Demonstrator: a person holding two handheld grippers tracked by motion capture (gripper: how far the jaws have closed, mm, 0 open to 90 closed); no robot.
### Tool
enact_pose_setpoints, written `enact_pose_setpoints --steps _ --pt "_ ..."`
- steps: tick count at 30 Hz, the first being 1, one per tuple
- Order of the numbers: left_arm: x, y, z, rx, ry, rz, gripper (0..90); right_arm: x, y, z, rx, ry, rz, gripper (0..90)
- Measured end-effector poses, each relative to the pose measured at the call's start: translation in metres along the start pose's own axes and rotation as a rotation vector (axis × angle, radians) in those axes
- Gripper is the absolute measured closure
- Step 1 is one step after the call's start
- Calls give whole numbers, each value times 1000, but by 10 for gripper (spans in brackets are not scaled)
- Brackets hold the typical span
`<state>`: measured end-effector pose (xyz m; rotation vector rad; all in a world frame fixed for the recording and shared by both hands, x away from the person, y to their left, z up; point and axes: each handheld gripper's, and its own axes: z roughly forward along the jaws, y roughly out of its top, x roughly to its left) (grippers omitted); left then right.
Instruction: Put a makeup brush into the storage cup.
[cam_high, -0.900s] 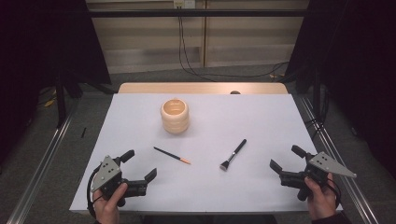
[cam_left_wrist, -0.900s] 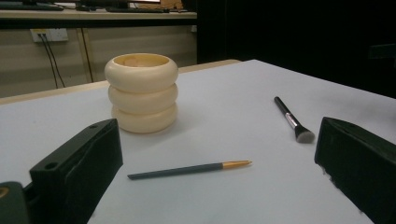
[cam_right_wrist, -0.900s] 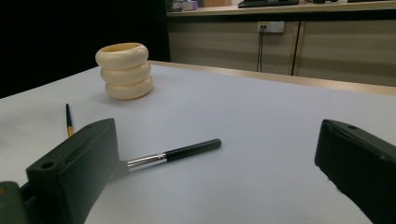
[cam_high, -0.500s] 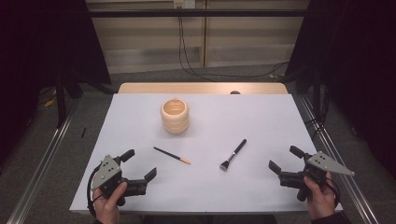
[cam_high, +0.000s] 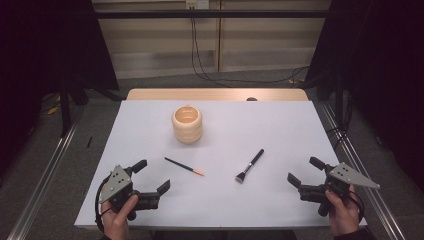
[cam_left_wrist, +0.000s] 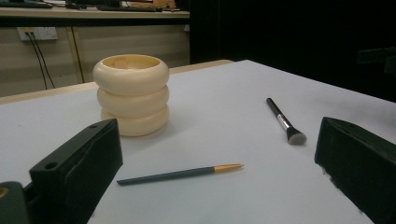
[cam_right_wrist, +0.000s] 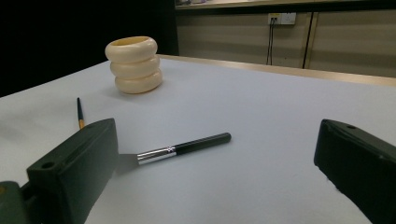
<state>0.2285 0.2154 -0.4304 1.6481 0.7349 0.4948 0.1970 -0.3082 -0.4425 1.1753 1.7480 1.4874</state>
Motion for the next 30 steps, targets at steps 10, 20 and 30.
enact_pose_setpoints --steps 10,20,30 --pt "-3 9 1 -9 -13 41 8 2 1 0 -14 25 -22 0" --pt "4 21 14 12 -11 42 13 2 0 0 -13 31 -25 0" --pt "14 40 30 6 -19 50 15 0 -1 -1 -15 29 -17 0"
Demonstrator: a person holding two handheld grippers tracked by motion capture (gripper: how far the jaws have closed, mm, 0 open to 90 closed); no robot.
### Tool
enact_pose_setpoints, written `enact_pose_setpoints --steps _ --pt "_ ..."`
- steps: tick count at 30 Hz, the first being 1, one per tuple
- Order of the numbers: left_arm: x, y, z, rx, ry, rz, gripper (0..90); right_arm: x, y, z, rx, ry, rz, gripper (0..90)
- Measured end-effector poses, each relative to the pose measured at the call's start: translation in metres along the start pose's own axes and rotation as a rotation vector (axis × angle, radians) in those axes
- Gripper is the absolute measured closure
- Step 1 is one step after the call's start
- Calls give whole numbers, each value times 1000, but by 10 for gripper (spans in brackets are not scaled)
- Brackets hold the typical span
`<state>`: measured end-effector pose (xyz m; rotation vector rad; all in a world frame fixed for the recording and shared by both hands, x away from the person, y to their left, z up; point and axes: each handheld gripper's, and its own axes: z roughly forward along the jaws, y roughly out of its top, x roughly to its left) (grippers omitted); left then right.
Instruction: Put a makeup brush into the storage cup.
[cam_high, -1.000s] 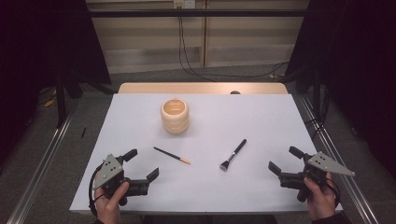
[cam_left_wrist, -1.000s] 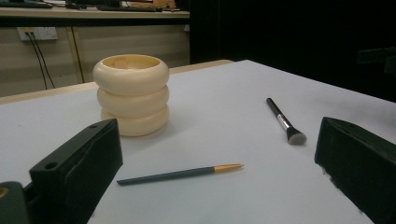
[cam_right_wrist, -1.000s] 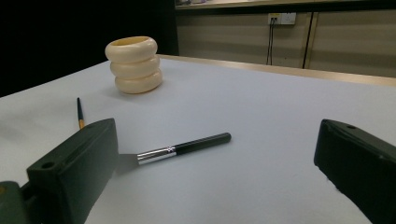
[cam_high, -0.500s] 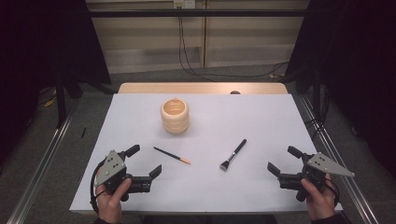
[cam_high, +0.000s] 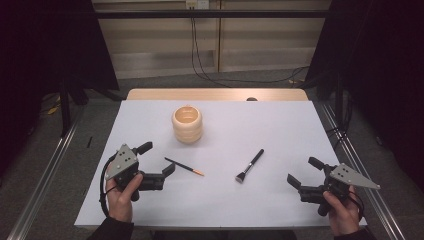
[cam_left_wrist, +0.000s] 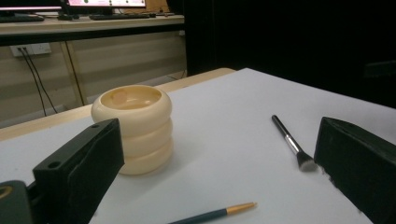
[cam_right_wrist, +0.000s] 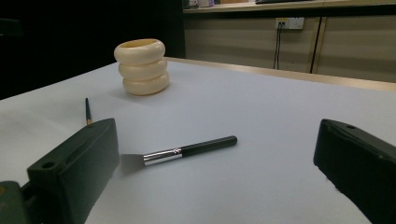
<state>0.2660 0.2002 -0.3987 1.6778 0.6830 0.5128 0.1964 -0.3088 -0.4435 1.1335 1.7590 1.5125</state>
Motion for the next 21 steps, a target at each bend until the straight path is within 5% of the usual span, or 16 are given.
enact_pose_setpoints --steps 3,5,13,21 --pt "-3 4 3 -2 21 22 14 1 0 0 3 10 -2 0" --pt "-2 9 5 -18 -16 8 15 2 0 1 4 10 -1 0" --pt "6 22 20 -11 -15 12 10 0 -1 -1 6 5 1 0" --pt "10 31 33 6 -54 57 9 3 0 2 9 11 -5 0"
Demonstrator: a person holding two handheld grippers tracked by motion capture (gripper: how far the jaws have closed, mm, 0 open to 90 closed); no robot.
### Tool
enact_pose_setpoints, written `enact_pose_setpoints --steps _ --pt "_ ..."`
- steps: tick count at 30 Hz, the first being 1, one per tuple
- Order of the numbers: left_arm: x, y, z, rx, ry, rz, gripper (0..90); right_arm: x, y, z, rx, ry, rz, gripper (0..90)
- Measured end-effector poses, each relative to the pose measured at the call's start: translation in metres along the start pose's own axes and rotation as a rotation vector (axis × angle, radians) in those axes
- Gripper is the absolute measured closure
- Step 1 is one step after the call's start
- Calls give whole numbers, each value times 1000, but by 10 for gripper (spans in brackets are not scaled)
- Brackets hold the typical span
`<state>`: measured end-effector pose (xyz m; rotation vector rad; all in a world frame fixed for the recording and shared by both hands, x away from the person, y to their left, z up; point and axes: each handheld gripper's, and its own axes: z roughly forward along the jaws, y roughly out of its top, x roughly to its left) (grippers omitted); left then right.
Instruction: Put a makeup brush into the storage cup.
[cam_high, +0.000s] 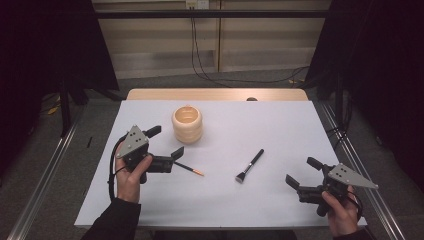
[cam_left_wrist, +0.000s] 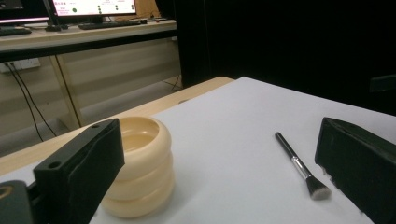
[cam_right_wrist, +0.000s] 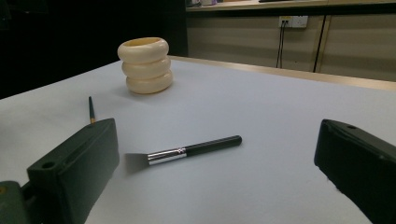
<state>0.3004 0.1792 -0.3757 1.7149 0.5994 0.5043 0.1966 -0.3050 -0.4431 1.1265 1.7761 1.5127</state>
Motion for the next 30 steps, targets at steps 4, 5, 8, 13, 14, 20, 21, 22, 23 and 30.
enact_pose_setpoints --steps 4,5,8,13,14,20,21,22,23,30 --pt "5 7 7 -3 -5 0 7 -1 -1 -1 -1 0 4 0" --pt "4 8 8 6 13 0 7 -1 -1 -1 -1 0 4 0" --pt "7 9 14 21 -18 14 7 -2 0 -3 1 -1 6 0" --pt "8 14 21 93 -53 46 13 -1 0 0 3 9 -2 0" --pt "8 14 21 93 -53 46 11 -1 0 0 3 9 -2 0" --pt "12 17 24 173 -70 79 14 0 0 0 2 7 4 0" --pt "13 15 26 192 -94 64 10 0 0 1 7 7 0 0" --pt "13 15 26 192 -94 64 14 0 0 1 7 7 0 0" --pt "14 15 27 218 -94 77 14 0 0 0 10 9 3 0" --pt "15 17 33 311 -126 109 23 -1 0 -2 7 -2 -8 0"
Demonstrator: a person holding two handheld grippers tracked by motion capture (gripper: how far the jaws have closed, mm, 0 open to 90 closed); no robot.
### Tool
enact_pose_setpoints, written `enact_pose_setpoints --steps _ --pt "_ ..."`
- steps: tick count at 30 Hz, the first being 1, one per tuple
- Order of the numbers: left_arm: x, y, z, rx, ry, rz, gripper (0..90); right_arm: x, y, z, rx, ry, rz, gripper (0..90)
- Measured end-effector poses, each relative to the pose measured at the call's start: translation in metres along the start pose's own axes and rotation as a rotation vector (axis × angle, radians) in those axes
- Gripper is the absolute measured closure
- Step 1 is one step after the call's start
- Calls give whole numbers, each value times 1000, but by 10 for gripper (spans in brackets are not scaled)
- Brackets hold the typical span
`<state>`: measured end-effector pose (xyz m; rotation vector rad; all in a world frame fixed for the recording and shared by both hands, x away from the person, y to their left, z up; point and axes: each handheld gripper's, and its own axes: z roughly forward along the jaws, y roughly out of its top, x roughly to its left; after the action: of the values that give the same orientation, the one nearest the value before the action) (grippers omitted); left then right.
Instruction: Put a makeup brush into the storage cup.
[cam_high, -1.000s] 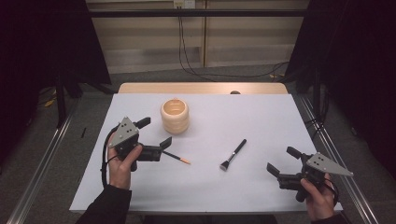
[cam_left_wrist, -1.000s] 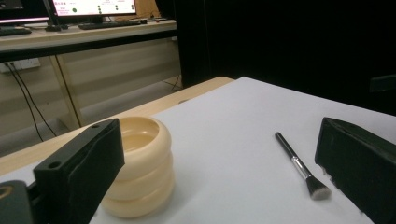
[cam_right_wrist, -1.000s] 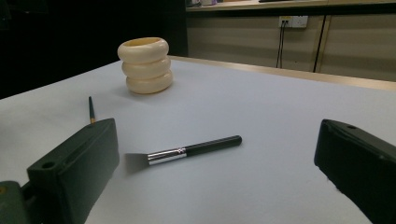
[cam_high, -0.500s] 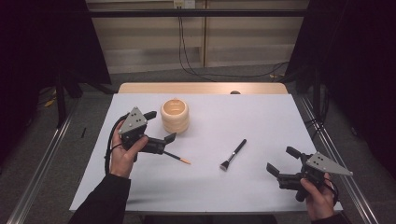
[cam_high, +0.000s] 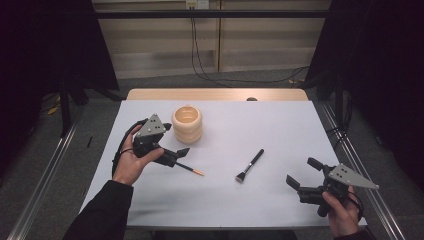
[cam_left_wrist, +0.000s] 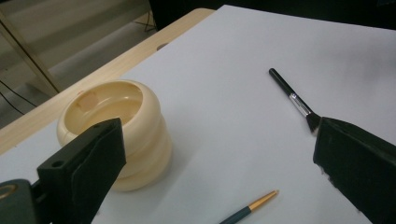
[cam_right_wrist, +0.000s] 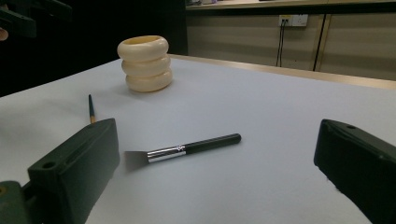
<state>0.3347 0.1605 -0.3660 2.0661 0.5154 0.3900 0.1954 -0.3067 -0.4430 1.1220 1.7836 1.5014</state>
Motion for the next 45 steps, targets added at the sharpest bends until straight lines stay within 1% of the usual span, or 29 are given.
enact_pose_setpoints --steps 1,2,3,4,8,9,10,11,12,13,15,16,18,20,24,25,26,27,28,29,30,31,32,34,37,40,41,44,45 --pt "1 2 2 24 -7 21 23 1 0 -1 2 4 4 0" --pt "1 2 2 24 -7 21 23 1 0 -1 2 4 4 0" --pt "1 2 3 43 -20 26 23 1 0 -2 2 1 -3 0" --pt "0 2 5 53 -21 25 23 2 0 -2 3 2 0 0" --pt "1 3 12 125 -49 55 24 1 0 -3 2 -4 1 0" --pt "0 3 14 135 -39 51 24 1 0 -3 3 -5 2 0" --pt "1 3 14 165 -46 67 24 1 0 -3 5 -6 9 0" --pt "1 3 17 194 -59 68 26 1 -1 -4 9 -5 5 0" --pt "1 3 17 194 -59 68 26 1 -1 -4 9 -5 5 0" --pt "2 2 17 217 -70 72 29 1 -1 -4 10 -4 6 0" --pt "2 1 19 244 -65 77 30 1 -1 -4 10 -3 6 0" --pt "3 1 20 258 -69 84 27 1 -1 -4 11 2 -1 0" --pt "5 1 21 281 -84 86 33 1 -1 -2 11 0 5 0" --pt "6 1 23 307 -74 104 33 1 -1 -2 13 0 6 0" --pt "6 2 29 375 -89 137 33 1 -1 -3 13 0 6 0" --pt "5 1 32 403 -99 144 34 1 -1 -3 13 2 7 0" --pt "5 1 32 403 -99 144 35 1 -1 -3 13 2 7 0" --pt "4 0 34 407 -85 156 35 1 -1 -3 14 2 9 0" --pt "4 0 35 436 -92 144 37 0 -1 -3 14 3 5 0" --pt "5 0 36 454 -108 150 38 0 -1 -3 14 5 4 0" --pt "5 -1 37 461 -115 144 43 1 -1 -3 16 3 8 0" --pt "4 -1 40 497 -129 150 40 1 -1 -3 15 3 2 0" --pt "4 -1 40 497 -129 150 43 1 -1 -3 15 3 2 0" --pt "4 -1 42 546 -131 194 44 1 -1 -3 14 5 2 0" --pt "3 -2 45 564 -147 213 48 1 -1 -2 20 6 7 0" --pt "4 -5 47 574 -147 208 48 1 -2 -2 23 13 7 0" --pt "6 -5 47 578 -150 223 48 1 -2 -2 21 10 7 0" --pt "6 -7 49 582 -161 206 48 1 -2 -3 24 7 13 0" --pt "6 -8 51 586 -157 214 49 1 -2 -2 20 4 11 0"
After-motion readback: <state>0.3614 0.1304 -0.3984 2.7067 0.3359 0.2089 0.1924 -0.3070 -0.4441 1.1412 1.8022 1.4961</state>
